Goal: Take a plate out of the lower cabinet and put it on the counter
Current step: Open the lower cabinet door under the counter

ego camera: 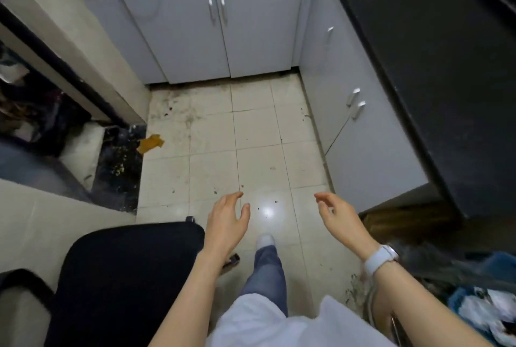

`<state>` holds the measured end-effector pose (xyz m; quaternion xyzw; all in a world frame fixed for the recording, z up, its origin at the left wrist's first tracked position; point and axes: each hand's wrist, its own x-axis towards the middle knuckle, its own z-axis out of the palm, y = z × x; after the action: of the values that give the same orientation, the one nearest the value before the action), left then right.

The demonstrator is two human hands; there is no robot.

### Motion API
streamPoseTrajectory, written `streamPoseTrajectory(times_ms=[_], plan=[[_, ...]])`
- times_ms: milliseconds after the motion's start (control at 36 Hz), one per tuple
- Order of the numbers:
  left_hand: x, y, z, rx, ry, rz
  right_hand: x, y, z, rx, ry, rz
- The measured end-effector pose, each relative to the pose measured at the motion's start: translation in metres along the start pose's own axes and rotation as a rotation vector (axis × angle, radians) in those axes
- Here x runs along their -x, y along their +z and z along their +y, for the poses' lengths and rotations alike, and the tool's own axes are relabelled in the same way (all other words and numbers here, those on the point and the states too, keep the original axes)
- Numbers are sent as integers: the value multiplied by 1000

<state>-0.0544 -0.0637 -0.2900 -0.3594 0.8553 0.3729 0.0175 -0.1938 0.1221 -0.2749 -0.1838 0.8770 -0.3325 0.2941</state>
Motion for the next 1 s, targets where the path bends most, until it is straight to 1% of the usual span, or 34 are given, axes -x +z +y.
streamPoseTrajectory(times_ms=[83, 222, 333, 500, 667, 806, 917, 1000], plan=[[-62, -22, 13, -5, 9, 2, -53, -17, -23, 21, 11, -9], [-159, -47, 47, -45, 41, 0, -134, -49, -57, 55, -7, 30], [-227, -48, 75, -38, 44, -46, -197, -71, -72, 47, 19, 33], [-325, -37, 109, -23, 15, -107, -304, -94, -84, 79, 52, -31], [-436, -45, 154, -36, -26, -105, -426, -135, -112, 71, 37, -45], [-529, -65, 206, -59, 10, -88, -515, -174, -147, 66, 13, 5], [-586, -76, 231, -33, 29, -56, -567, -191, -164, 29, 13, 6], [-631, -81, 240, -42, 30, -78, -604, -202, -174, -22, 37, 20]])
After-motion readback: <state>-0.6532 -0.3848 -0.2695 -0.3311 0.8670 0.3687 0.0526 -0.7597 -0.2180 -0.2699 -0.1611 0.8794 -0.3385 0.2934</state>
